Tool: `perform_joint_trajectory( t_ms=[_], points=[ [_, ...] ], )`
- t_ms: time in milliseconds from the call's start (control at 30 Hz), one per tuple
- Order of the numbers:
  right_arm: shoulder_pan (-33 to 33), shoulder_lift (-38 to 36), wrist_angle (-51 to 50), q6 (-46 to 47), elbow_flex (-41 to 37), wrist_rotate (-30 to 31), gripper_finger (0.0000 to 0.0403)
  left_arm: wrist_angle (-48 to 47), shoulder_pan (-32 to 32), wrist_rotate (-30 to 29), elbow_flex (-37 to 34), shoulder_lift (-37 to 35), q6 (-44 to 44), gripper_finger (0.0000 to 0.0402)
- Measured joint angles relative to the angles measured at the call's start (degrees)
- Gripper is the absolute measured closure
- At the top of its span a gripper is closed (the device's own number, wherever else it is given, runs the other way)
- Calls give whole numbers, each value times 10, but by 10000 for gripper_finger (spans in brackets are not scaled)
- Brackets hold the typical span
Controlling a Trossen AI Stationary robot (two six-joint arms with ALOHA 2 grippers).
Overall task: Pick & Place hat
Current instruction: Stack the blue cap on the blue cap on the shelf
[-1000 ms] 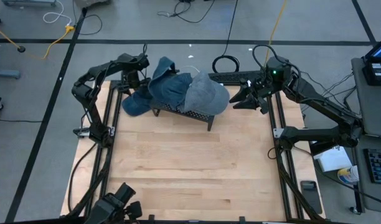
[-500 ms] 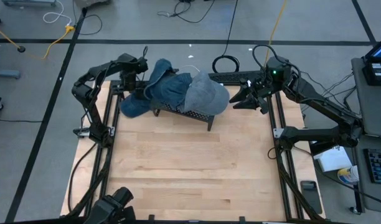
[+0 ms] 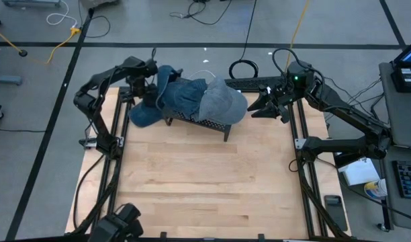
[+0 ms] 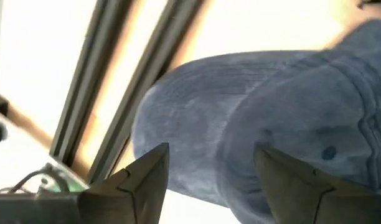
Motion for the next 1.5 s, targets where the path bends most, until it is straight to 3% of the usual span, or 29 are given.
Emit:
perform_joint_trajectory(
  t_ms=[233, 333, 567, 733, 1133, 1333, 1500],
  points=[
    [0, 0, 0, -3, 0, 0, 232, -17, 2, -62, 0, -68, -94, 186],
    [0, 0, 0, -4, 0, 0, 232, 15, 2, -96, 0, -104, -95, 193],
    [0, 0, 0, -4, 0, 0, 232, 75, 5, -87, 1, -146, -103, 196],
    [0, 0, 0, -4, 0, 0, 232, 73, 2, -49, 1, -145, -48, 174],
    [0, 0, 0, -4, 0, 0, 232, 72, -21, -48, 1, -98, -8, 122],
    [0, 0, 0, -4, 0, 0, 232, 70, -26, -17, 0, -57, -2, 135],
    [0, 0, -1, 0, 0, 0, 232, 68, -27, -4, 0, -37, 3, 183]
  ],
)
